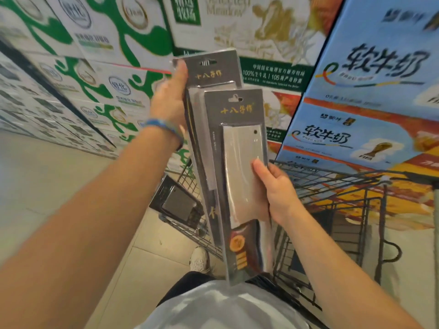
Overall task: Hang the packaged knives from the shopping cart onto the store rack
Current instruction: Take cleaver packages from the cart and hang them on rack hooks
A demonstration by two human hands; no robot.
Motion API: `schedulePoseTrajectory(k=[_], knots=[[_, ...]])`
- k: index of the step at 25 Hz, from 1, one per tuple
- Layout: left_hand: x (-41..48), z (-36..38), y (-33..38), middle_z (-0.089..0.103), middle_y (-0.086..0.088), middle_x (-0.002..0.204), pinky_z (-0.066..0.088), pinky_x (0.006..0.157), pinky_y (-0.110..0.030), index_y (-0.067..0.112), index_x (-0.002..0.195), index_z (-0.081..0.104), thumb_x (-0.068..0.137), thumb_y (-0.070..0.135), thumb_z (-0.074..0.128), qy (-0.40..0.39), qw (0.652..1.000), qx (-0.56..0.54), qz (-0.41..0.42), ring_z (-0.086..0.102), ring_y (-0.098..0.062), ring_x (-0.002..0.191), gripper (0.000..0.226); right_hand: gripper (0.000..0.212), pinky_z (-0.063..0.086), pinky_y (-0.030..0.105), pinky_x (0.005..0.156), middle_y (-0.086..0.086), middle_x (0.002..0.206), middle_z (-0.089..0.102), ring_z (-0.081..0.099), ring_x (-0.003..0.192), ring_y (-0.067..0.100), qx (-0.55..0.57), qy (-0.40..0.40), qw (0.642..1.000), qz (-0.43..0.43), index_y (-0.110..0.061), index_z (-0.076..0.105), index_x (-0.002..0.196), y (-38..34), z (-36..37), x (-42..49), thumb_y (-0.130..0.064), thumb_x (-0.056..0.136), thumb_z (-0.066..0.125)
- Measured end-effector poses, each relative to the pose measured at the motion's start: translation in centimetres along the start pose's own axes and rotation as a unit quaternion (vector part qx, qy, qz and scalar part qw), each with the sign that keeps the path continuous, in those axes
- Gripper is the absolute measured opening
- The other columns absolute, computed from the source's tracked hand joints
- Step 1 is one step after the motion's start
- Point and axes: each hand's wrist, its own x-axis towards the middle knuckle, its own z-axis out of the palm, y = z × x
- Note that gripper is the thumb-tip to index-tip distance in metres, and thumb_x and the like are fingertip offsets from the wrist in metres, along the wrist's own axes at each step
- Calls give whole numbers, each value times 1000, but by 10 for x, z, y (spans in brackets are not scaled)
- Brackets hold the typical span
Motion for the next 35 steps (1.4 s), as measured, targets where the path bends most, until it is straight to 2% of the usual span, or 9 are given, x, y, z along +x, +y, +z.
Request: schedulePoseTrajectory(k=[2,8,11,14,20,24,28,31,35], knots=[[-32,6,-37,66,-11,127,50,99,-54,12,131,60,59,84,67,-53,995,36,-72,64,-32,116,102,35,61,32,68,1,99,80,77,86,18,15,33,999,-9,-39,80,92,3,4,-1,-62,66,79],[-54,13,-83,68,-20,118,47,102,-57,13,119,66,53,89,65,-71,992,21,-98,64,-39,111,100,54,62,39,78,0,100,80,77,90,20,-19,95,995,-9,-33,78,99,-2,-5,-10,-73,62,75],[-56,19,-89,75,-18,96,59,82,-45,12,100,72,59,84,65,-57,995,35,-69,73,-33,90,83,49,63,37,74,1,99,79,76,90,21,-43,112,992,-28,-35,78,96,-7,-13,-22,-74,67,72],[-54,22,-84,64,1,64,49,55,-29,18,74,64,71,80,61,-22,996,85,12,61,-13,56,62,38,61,27,68,-3,100,80,77,90,16,-7,207,976,-74,-32,78,98,-21,-26,-39,-64,79,74],[-57,61,-66,43,-8,60,33,53,-35,10,67,46,77,74,52,-142,967,191,86,42,-19,53,65,64,61,40,74,-14,82,77,74,82,16,-17,513,852,-103,-24,72,89,-57,-72,-106,-83,66,63],[-87,112,-65,57,14,47,40,43,-20,23,63,57,67,68,65,-314,926,187,95,51,-2,41,46,66,61,50,75,9,79,76,73,77,32,-18,639,762,-106,-11,71,83,-59,-86,-180,-77,74,69],[-143,167,-68,64,12,52,40,38,-11,25,71,65,66,61,74,-421,877,193,127,59,5,47,37,57,62,48,80,13,86,76,74,84,32,28,720,685,-109,-12,72,86,-44,-91,-273,-70,81,69],[-207,201,-64,56,15,43,35,37,-9,26,62,53,80,52,72,-478,844,181,160,54,3,41,37,56,61,34,62,4,78,76,73,71,14,44,779,614,-123,-14,72,84,-28,-92,-352,-70,83,67],[-309,242,-67,51,-4,52,37,48,-33,12,62,48,76,71,60,-554,793,172,187,49,-19,48,61,53,51,22,53,-10,71,76,71,62,3,80,828,533,-154,-17,71,83,2,-94,-459,-70,85,65]])
